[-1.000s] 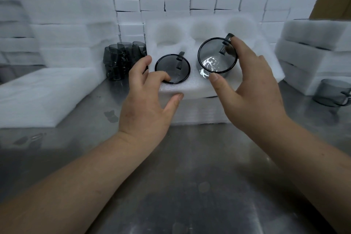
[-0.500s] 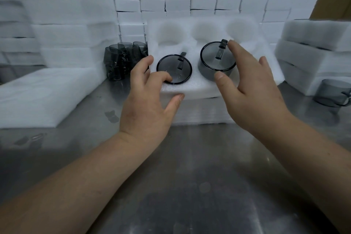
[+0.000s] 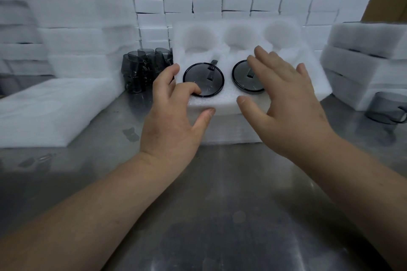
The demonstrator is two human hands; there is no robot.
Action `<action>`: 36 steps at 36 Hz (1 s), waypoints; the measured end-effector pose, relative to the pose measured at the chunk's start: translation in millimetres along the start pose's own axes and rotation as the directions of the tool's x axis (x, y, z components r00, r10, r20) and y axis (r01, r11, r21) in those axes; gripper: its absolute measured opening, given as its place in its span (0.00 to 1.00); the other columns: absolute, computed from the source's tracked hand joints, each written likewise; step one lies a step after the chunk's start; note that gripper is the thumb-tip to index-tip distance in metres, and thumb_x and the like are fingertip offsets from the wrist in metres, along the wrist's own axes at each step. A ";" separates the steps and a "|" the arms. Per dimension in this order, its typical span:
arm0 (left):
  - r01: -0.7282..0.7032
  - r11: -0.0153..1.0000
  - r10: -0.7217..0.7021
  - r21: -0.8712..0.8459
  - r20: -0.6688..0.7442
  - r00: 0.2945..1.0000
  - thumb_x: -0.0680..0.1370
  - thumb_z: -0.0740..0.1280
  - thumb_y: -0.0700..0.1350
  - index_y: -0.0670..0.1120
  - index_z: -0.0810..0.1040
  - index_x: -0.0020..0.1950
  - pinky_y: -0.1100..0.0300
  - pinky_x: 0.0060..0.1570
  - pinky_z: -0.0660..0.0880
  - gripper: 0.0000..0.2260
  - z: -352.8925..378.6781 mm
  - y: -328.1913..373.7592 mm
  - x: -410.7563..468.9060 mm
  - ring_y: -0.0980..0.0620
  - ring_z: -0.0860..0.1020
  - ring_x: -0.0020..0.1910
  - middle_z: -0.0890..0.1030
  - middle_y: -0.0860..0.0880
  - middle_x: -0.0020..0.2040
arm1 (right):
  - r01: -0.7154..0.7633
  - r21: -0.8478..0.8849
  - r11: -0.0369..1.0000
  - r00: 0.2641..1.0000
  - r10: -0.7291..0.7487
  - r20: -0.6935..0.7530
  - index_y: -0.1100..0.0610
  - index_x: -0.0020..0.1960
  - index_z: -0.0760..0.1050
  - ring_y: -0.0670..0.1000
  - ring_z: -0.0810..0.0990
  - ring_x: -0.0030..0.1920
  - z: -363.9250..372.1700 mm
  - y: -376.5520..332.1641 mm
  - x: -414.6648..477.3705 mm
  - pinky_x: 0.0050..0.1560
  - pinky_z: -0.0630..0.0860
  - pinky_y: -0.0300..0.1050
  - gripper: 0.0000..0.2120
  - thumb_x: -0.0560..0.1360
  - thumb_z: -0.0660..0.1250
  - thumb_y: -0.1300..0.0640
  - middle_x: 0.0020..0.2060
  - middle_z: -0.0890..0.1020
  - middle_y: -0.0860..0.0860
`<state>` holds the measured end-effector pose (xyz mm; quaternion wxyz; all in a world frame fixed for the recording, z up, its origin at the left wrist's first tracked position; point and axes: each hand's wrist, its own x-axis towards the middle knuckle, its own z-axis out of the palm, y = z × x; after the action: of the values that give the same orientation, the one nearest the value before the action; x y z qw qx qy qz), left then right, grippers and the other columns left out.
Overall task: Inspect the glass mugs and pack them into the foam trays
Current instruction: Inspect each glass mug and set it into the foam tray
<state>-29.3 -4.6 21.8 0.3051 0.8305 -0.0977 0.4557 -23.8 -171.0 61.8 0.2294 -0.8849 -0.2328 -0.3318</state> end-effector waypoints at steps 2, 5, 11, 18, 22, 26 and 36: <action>-0.002 1.000 0.002 -0.002 -0.002 1.000 0.70 0.74 0.44 0.45 0.75 0.52 0.73 0.51 0.61 0.14 0.2 0.2 0.3 0.70 0.57 0.57 0.64 0.44 0.70 | 0.016 -0.043 0.999 0.998 -0.013 0.066 0.51 0.74 0.58 0.48 0.50 0.75 1.2 -0.4 0.1 0.71 0.38 0.48 0.31 0.74 0.55 0.42 0.75 0.57 0.46; -0.005 1.000 0.005 -0.006 0.006 1.000 0.70 0.74 0.43 0.44 0.75 0.52 0.79 0.52 0.58 0.14 0.3 -0.4 0.4 0.69 0.57 0.58 0.64 0.43 0.70 | 0.032 -0.139 0.990 0.989 -0.011 0.148 0.50 0.74 0.58 0.48 0.47 0.75 1.6 -0.2 1.5 0.71 0.36 0.51 0.33 0.71 0.51 0.41 0.75 0.54 0.46; 0.013 1.000 -0.012 -0.011 0.021 1.000 0.70 0.73 0.44 0.44 0.75 0.53 0.87 0.51 0.54 0.14 0.3 -1.2 0.0 0.70 0.57 0.58 0.63 0.44 0.70 | 0.041 -0.215 0.976 0.981 0.002 0.193 0.50 0.75 0.55 0.48 0.45 0.75 2.2 -0.4 2.2 0.71 0.36 0.53 0.34 0.71 0.50 0.40 0.76 0.51 0.46; 0.032 0.999 -0.031 -0.021 0.033 0.999 0.73 0.71 0.44 0.45 0.73 0.63 0.69 0.55 0.62 0.19 0.1 0.4 -0.2 0.71 0.56 0.60 0.62 0.48 0.73 | 0.016 -0.219 0.976 0.984 0.024 0.179 0.49 0.75 0.53 0.49 0.44 0.75 3.5 -0.9 2.2 0.71 0.36 0.52 0.34 0.71 0.49 0.40 0.76 0.51 0.46; 0.055 0.998 -0.053 -0.044 0.061 0.997 0.75 0.68 0.43 0.46 0.65 0.71 0.75 0.58 0.57 0.25 1.2 -1.3 1.4 0.79 0.51 0.59 0.60 0.50 0.74 | -0.023 -0.181 0.983 0.986 0.052 0.159 0.52 0.75 0.54 0.49 0.46 0.75 3.8 -1.2 0.8 0.71 0.36 0.50 0.35 0.70 0.50 0.41 0.76 0.54 0.47; 0.082 0.995 -0.078 -0.052 0.084 0.993 0.76 0.66 0.41 0.46 0.64 0.71 0.88 0.52 0.47 0.25 2.4 -6.1 3.0 0.75 0.53 0.59 0.60 0.49 0.74 | -0.017 -0.189 0.982 0.984 0.050 0.170 0.53 0.75 0.54 0.49 0.48 0.75 5.8 0.0 0.3 0.72 0.37 0.51 0.33 0.73 0.54 0.44 0.75 0.56 0.47; 0.193 0.971 -0.174 -0.139 0.140 0.975 0.78 0.63 0.43 0.51 0.53 0.76 0.80 0.59 0.53 0.29 5.0 -10.3 2.9 0.66 0.58 0.66 0.60 0.56 0.73 | -0.007 -0.152 0.988 0.989 0.030 0.148 0.53 0.75 0.55 0.48 0.50 0.75 7.6 0.3 -1.5 0.72 0.37 0.48 0.32 0.74 0.56 0.45 0.75 0.58 0.48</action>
<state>-19.6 0.9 17.9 0.4015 0.8376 -0.0738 0.3630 -21.0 -167.4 55.5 0.1465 -0.9243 -0.2153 -0.2790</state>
